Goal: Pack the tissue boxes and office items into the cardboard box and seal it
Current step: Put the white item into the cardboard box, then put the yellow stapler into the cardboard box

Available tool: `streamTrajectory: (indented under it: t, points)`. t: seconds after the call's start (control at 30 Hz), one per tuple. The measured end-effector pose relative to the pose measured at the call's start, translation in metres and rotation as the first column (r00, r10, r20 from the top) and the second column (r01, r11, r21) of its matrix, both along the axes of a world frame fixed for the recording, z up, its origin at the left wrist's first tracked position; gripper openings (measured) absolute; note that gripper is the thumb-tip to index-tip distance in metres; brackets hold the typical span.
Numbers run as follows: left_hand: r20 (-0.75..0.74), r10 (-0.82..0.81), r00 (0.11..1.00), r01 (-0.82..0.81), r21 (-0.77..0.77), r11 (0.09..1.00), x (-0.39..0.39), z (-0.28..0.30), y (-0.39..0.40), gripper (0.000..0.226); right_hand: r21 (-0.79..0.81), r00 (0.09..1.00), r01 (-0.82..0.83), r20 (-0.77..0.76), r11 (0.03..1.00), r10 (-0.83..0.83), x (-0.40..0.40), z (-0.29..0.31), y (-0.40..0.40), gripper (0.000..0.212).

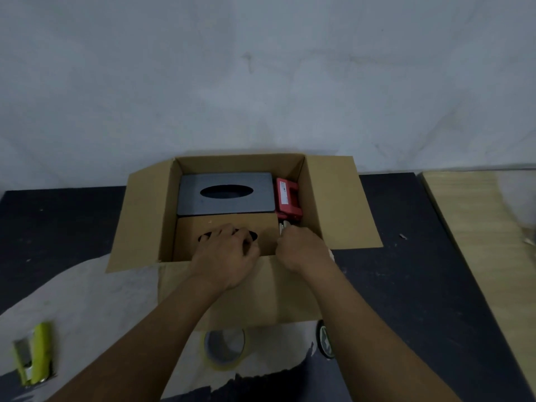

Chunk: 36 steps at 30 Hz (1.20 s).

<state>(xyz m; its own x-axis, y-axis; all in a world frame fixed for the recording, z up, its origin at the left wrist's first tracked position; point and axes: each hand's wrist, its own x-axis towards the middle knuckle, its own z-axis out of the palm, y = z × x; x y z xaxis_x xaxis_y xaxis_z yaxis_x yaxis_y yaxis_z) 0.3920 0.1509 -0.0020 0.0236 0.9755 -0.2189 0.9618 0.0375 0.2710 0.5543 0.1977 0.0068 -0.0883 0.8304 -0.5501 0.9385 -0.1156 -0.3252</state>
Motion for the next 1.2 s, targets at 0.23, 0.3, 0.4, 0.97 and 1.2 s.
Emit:
streamTrajectory:
  t: [0.23,0.3,0.4,0.97,1.2]
  points:
    - [0.353,-0.028,0.935,-0.063,0.243,0.968,-0.005,0.001,-0.011,0.014,0.678,0.995,-0.041,-0.035,0.734,0.088,-0.008,-0.021,-0.086,0.039]
    - [0.469,-0.064,0.881,-0.120,0.353,0.928,-0.012,0.008,-0.024,0.012,0.669,0.995,-0.068,-0.010,0.741,0.100,-0.010,-0.023,-0.094,0.047]
    - [0.484,0.003,0.875,-0.258,0.461,0.849,-0.038,0.017,-0.052,0.015,0.650,0.982,-0.141,-0.001,0.747,0.187,-0.026,-0.016,-0.104,0.055]
    - [0.012,0.897,0.442,-0.895,-0.071,0.441,-0.234,-0.077,-0.198,0.078,0.540,0.696,-0.697,0.353,0.471,0.625,-0.161,-0.028,-0.152,0.061]
    - [0.083,0.911,0.404,-0.910,-0.063,0.410,-0.251,-0.098,-0.210,0.057,0.535,0.695,-0.708,0.414,0.460,0.588,-0.167,-0.031,-0.156,0.066]
